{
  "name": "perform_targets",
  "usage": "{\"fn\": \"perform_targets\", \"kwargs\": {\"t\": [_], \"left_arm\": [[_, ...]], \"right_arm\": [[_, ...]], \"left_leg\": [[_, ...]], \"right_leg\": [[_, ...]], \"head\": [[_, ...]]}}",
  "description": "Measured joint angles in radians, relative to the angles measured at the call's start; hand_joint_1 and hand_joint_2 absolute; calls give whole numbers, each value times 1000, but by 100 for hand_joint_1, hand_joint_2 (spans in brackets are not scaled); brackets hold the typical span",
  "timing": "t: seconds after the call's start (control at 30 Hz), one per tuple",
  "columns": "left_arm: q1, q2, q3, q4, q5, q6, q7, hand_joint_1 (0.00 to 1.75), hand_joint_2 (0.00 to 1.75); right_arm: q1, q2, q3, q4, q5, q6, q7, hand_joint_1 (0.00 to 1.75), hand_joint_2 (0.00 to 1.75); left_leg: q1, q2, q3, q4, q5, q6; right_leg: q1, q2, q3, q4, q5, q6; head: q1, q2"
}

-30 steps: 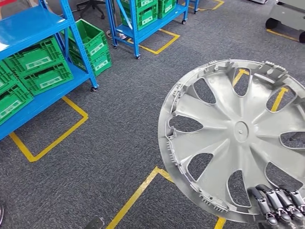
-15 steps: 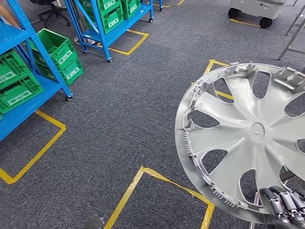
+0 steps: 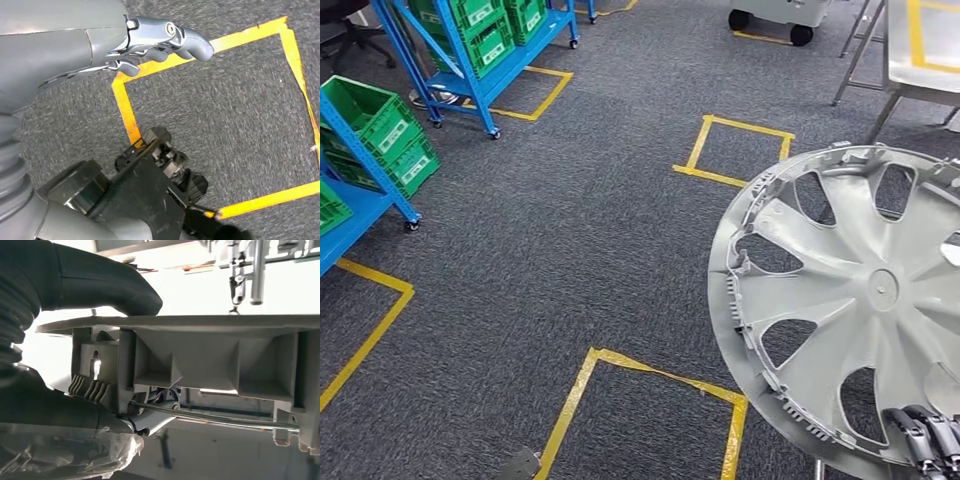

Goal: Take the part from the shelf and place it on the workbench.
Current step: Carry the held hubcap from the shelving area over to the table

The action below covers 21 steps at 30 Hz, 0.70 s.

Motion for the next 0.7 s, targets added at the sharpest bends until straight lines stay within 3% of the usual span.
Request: {"fn": "perform_targets", "kwargs": {"t": [0.03,0.1,0.17,0.23,0.3,0.33,0.37,0.43,0.5,0.57,0.63,0.7], "left_arm": [[-1,1,-1,0,0,0,0,0,175],[-2,2,-4,-1,0,0,0,0,175],[-5,2,-6,-1,1,0,0,0,175],[-4,1,-9,-1,3,0,0,0,175],[0,1,-14,-1,7,-1,2,0,175],[1,1,-17,-1,9,-1,4,0,175],[2,0,-21,-1,11,-1,5,0,175],[2,0,-30,-3,13,-1,8,0,175],[2,0,-38,-9,17,-2,11,0,175],[1,-3,-46,-18,25,-3,22,0,175],[0,-12,-54,-30,34,-4,35,0,175],[2,-25,-63,-46,41,-8,45,0,175]], "right_arm": [[0,1,0,-2,0,0,0,175,175],[2,2,0,-4,0,0,1,175,175],[5,4,-1,-6,0,0,1,175,175],[6,5,-1,-9,0,1,1,175,175],[7,6,-1,-12,0,4,4,175,175],[9,7,-1,-12,0,6,5,175,175],[12,8,-1,-13,0,7,6,175,175],[19,11,-1,-16,0,9,9,175,175],[24,13,-1,-21,0,9,12,175,175],[29,14,-1,-27,0,8,16,175,175],[38,17,-2,-33,0,8,20,175,175],[47,20,-4,-38,0,8,23,175,175]], "left_leg": [[-3,7,1,3,-1,-7],[-3,20,1,6,0,-17],[1,1,-5,20,-16,-28],[4,-45,-44,107,-77,-36],[4,-69,-108,246,-144,-34],[3,-73,-129,292,-156,-32],[3,-76,-134,303,-147,-29],[1,-93,-89,213,-83,-17],[1,-136,-26,81,-26,0],[0,-161,0,19,-18,5],[0,-142,3,3,-16,5],[3,-118,6,-10,-6,11]], "right_leg": [[1,-5,13,-23,4,-6],[4,13,7,-22,6,-24],[3,30,-1,-22,11,-38],[1,48,-9,-23,19,-51],[3,69,-20,-23,25,-59],[5,81,-24,-23,28,-61],[6,94,-27,-23,30,-61],[8,121,-28,-23,34,-58],[8,145,-33,-21,39,-52],[5,167,-44,-21,47,-40],[0,184,-57,-26,56,-26],[2,147,-78,2,38,-16]], "head": [[-1,0],[-4,0],[-4,0],[-6,0],[-6,0],[-7,0],[-6,0],[-7,0],[-6,0],[-6,0],[-6,0],[-2,0]]}}
